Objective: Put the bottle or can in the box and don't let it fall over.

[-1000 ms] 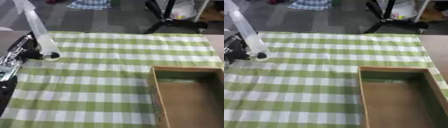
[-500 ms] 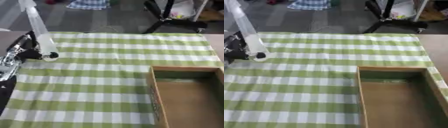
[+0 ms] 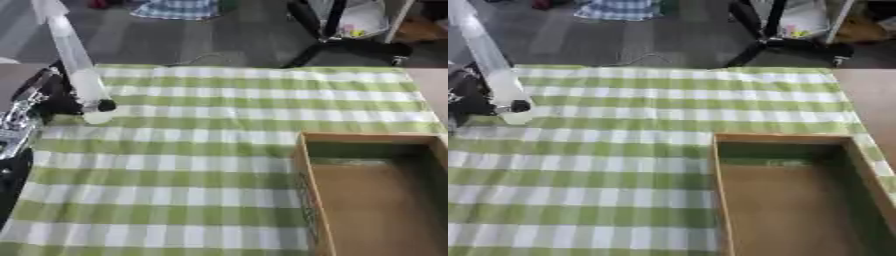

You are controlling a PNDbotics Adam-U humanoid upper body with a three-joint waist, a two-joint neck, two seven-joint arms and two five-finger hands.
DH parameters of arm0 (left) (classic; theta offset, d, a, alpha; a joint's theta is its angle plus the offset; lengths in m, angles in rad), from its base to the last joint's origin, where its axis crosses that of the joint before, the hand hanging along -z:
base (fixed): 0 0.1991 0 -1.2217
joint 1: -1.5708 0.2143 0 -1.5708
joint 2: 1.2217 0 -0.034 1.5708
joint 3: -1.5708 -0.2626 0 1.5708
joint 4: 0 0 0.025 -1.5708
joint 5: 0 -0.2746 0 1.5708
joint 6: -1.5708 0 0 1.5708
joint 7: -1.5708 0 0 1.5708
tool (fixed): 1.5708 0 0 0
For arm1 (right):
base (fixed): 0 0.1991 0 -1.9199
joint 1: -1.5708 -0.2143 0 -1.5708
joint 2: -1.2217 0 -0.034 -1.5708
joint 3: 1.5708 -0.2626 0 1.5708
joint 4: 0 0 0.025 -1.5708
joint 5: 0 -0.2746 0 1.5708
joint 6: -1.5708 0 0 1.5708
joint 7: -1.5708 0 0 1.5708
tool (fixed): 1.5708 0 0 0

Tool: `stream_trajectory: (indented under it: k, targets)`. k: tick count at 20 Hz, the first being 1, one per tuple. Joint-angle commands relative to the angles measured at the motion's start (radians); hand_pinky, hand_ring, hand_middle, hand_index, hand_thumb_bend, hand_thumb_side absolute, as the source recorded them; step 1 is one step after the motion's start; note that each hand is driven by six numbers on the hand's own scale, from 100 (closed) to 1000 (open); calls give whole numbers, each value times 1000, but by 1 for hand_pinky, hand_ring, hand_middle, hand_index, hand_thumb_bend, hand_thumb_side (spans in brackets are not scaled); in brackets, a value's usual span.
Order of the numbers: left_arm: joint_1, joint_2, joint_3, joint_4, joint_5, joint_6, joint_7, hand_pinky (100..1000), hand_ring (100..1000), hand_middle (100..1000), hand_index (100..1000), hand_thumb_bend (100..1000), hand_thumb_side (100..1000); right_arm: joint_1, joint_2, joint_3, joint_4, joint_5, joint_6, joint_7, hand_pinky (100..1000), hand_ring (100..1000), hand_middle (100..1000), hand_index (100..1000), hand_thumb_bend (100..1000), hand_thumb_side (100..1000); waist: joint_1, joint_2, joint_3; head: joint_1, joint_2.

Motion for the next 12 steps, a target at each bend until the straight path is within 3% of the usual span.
stream_trajectory:
  k: [1,9,12]
  targets:
    - [-28,30,8,-24,13,13,2,992,1000,837,927,1000,100,-5,-18,-10,-4,5,-1,5,919,1000,1000,1000,100,603,0,-16,-2,4,-8]
    - [-37,24,10,-20,20,30,14,975,982,798,910,1000,100,-7,-17,-11,-1,4,-4,9,919,1000,1000,1000,100,603,-1,-13,-9,13,-21]
    - [-38,23,13,-12,16,31,32,964,960,758,889,948,100,-9,-17,-11,0,4,-4,10,919,1000,1000,1000,100,603,-1,-12,-10,16,-24]
